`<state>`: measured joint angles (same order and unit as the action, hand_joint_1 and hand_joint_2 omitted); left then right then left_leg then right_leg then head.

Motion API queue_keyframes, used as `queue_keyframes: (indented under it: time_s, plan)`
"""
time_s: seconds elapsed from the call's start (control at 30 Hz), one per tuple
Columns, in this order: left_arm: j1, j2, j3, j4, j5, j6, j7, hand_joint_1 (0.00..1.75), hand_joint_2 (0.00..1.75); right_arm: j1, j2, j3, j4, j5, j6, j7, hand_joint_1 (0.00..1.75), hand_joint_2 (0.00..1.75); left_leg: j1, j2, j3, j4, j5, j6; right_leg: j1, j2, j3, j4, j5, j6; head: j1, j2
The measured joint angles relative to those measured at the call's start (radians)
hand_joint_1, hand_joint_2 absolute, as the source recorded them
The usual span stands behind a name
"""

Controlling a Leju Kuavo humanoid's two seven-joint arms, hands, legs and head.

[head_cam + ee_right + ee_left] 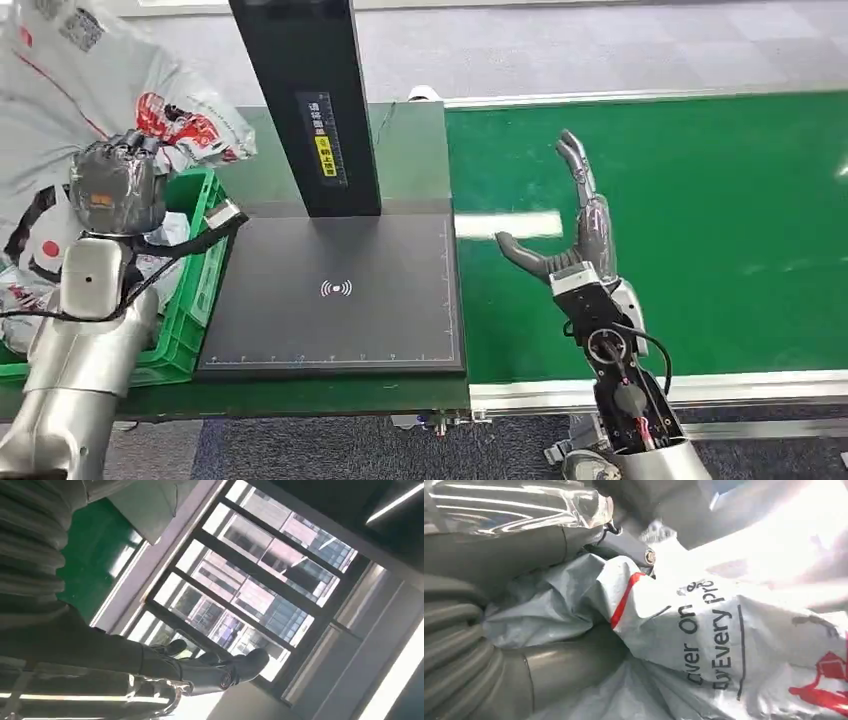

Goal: Moved the parcel from conveyor to table for the left to box.

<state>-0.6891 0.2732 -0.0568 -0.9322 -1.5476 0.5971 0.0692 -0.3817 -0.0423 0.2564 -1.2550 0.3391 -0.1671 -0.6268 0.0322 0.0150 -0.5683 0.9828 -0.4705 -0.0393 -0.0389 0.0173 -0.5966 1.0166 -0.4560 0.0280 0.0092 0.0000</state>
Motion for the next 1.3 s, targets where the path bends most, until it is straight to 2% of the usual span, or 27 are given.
queue_keyframes:
  time_s: [0.2, 0.33, 0.57, 0.77, 0.83, 0.87, 1.1, 1.3]
  plan:
    - [-0.02, 0.082, 0.043, 0.218, 0.0, -0.147, 0.166, 1.75, 1.75, 0.003, 0.0, -0.011, -0.01, 0.018, 0.031, 0.019, 0.0, 1.75, 0.0, 0.001, -0.001, 0.0, 0.0, 0.0, 0.001, 0.002, -0.002, 0.0, 0.0, 0.0, 0.0, 0.0]
    - [-0.02, 0.101, 0.087, 0.282, -0.001, -0.267, 0.125, 1.75, 1.75, -0.005, 0.006, -0.011, -0.01, 0.021, 0.044, 0.021, 0.0, 1.75, 0.001, -0.001, -0.002, 0.0, 0.0, 0.0, 0.001, 0.001, -0.002, 0.0, 0.0, 0.0, 0.0, 0.0]
    - [-0.028, 0.107, 0.121, 0.319, 0.0, -0.291, 0.103, 1.75, 1.75, -0.016, 0.013, -0.011, -0.01, 0.024, 0.048, 0.022, 0.0, 1.75, 0.0, -0.001, -0.002, 0.0, 0.0, 0.0, 0.0, 0.001, -0.002, 0.0, 0.0, 0.0, 0.0, 0.0]
    - [-0.029, 0.106, 0.136, 0.321, 0.001, -0.38, 0.044, 1.75, 1.75, -0.025, 0.016, -0.011, -0.009, 0.027, 0.056, 0.023, 0.0, 1.75, 0.0, -0.001, -0.002, 0.0, 0.0, 0.0, 0.0, 0.001, -0.002, 0.0, 0.0, 0.0, 0.0, 0.0]
    - [-0.032, 0.106, 0.135, 0.323, -0.001, -0.417, 0.064, 0.07, 1.75, -0.029, 0.018, -0.011, -0.007, 0.027, 0.058, 0.022, 0.0, 1.75, 0.0, -0.001, -0.002, 0.0, 0.0, 0.0, 0.0, 0.001, -0.001, 0.0, 0.0, 0.0, 0.0, 0.0]
    - [-0.033, 0.107, 0.134, 0.324, -0.001, -0.419, 0.076, 0.0, 1.75, -0.032, 0.02, -0.011, -0.006, 0.027, 0.06, 0.022, 0.0, 1.75, 0.0, -0.001, -0.002, 0.0, 0.0, 0.0, 0.0, 0.001, -0.001, 0.0, 0.0, 0.0, 0.0, 0.0]
    - [0.006, 0.108, 0.162, 0.29, 0.0, -0.147, 0.13, 0.0, 1.75, -0.033, 0.027, -0.01, -0.006, 0.031, 0.064, 0.027, 0.0, 1.75, 0.0, -0.001, -0.002, 0.0, 0.0, 0.0, 0.0, 0.001, -0.002, 0.0, 0.0, 0.0, 0.0, 0.0]
    - [0.045, 0.102, 0.203, 0.221, 0.001, -0.096, 0.101, 0.0, 1.75, -0.032, 0.027, -0.009, -0.006, 0.033, 0.061, 0.03, 0.0, 1.75, 0.0, -0.001, -0.002, 0.0, 0.0, 0.0, 0.0, 0.001, -0.002, 0.0, 0.0, 0.0, 0.0, 0.0]
